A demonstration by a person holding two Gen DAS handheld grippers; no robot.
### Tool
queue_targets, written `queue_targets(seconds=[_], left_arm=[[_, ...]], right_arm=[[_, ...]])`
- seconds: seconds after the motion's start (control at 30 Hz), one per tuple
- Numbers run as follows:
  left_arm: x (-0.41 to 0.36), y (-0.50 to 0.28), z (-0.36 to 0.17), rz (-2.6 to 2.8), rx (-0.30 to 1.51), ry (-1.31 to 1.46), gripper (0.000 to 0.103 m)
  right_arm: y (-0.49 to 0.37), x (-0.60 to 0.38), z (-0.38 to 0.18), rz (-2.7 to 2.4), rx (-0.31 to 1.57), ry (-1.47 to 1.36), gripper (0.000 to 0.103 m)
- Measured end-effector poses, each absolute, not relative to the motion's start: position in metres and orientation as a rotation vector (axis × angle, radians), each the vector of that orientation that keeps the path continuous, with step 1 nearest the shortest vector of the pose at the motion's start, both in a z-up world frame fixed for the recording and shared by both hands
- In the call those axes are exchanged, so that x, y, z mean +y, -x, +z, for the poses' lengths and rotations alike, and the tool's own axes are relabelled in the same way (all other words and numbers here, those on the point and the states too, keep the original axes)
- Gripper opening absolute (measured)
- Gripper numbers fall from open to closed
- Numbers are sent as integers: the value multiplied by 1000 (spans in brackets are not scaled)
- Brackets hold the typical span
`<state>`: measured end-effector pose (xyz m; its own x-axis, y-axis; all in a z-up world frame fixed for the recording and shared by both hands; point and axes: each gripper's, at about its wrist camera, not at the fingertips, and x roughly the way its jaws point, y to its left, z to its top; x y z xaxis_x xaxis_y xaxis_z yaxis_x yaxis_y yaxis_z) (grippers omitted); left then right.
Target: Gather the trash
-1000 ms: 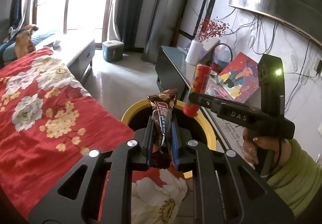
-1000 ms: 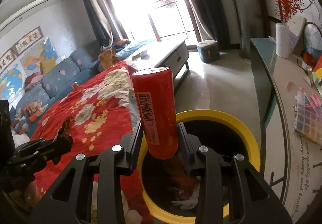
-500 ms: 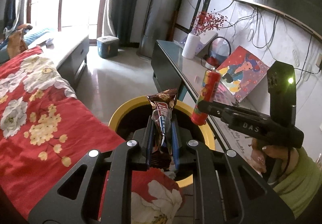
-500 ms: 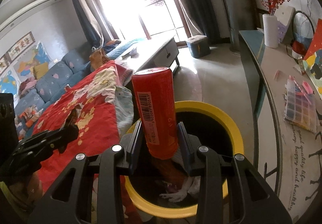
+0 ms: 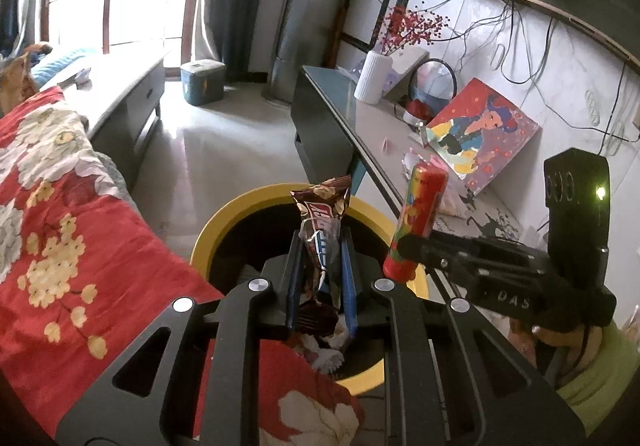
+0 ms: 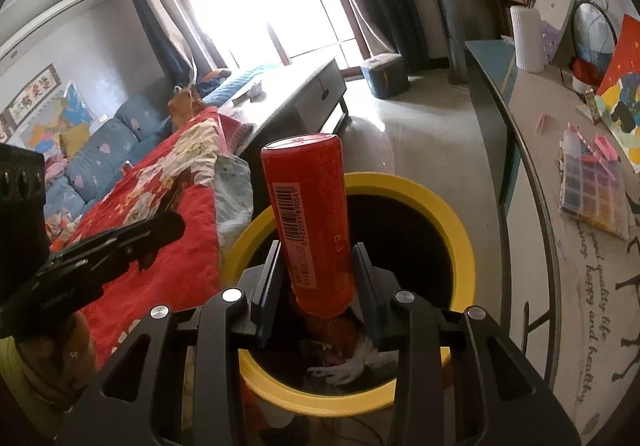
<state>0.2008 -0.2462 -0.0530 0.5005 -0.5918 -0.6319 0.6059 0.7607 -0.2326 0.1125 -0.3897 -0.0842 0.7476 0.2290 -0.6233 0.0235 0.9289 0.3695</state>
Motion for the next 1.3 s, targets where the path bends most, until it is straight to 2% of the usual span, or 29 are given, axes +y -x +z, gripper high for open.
queue_targets(seconds=[0.1,0.17,0.23,0.33,0.5,0.63,0.67,0.73,0.83,1.17,1.23,1.3], left_arm=[[-250,-205,-54,-726,758,-18,11],[-252,-207,-54,-724,760,-17,16],[-252,-208,-56,-722,761,-14,29],[-254,-209,-56,-722,761,-8,43],[-254,-210,-54,-722,762,3,65],[-251,-210,-51,-711,756,10,90],[-250,-210,-50,-710,755,14,91],[-249,-209,-49,-703,752,16,92],[-244,-207,-46,-689,748,17,92],[-214,-194,-36,-611,720,36,92],[-206,-191,-34,-592,717,44,92],[-196,-188,-31,-576,715,58,92]], right_arm=[[-112,-388,-87,111,732,-375,35],[-112,-388,-90,105,738,-381,35],[-113,-389,-92,103,745,-387,38],[-111,-389,-94,96,744,-388,49],[-107,-394,-93,76,740,-390,53],[-100,-397,-89,47,723,-378,66],[-98,-397,-87,40,720,-373,67],[-94,-397,-83,26,709,-361,76],[-89,-397,-78,-4,692,-338,81],[-78,-384,-62,-13,653,-290,86],[-76,-378,-56,-12,640,-277,91],[-74,-372,-50,-7,626,-266,91]])
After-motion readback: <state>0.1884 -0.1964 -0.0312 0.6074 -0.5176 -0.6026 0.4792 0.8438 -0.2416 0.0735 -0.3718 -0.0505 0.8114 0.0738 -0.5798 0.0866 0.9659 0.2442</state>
